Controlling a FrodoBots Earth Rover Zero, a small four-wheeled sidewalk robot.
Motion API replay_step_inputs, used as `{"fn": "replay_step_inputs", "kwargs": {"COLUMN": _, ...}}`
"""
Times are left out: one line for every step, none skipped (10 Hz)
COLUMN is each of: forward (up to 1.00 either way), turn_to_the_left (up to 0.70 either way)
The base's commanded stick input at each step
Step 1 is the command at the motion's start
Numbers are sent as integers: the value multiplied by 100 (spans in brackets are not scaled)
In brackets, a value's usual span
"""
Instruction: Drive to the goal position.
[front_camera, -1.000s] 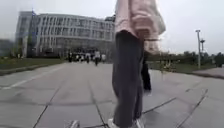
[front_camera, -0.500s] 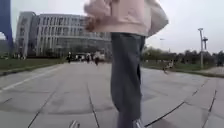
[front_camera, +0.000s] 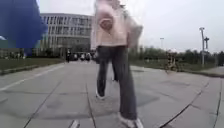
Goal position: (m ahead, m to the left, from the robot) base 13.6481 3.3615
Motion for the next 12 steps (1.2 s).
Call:
{"fn": "replay_step_inputs", "kwargs": {"forward": 0, "turn_to_the_left": 0}}
{"fn": "replay_step_inputs", "kwargs": {"forward": 8, "turn_to_the_left": 0}}
{"fn": "replay_step_inputs", "kwargs": {"forward": 25, "turn_to_the_left": 0}}
{"fn": "replay_step_inputs", "kwargs": {"forward": 42, "turn_to_the_left": 0}}
{"fn": "replay_step_inputs", "kwargs": {"forward": 50, "turn_to_the_left": 0}}
{"fn": "replay_step_inputs", "kwargs": {"forward": 50, "turn_to_the_left": 0}}
{"fn": "replay_step_inputs", "kwargs": {"forward": 50, "turn_to_the_left": 0}}
{"fn": "replay_step_inputs", "kwargs": {"forward": 50, "turn_to_the_left": 0}}
{"fn": "replay_step_inputs", "kwargs": {"forward": 50, "turn_to_the_left": 0}}
{"fn": "replay_step_inputs", "kwargs": {"forward": 50, "turn_to_the_left": 0}}
{"fn": "replay_step_inputs", "kwargs": {"forward": 50, "turn_to_the_left": 0}}
{"fn": "replay_step_inputs", "kwargs": {"forward": 50, "turn_to_the_left": 0}}
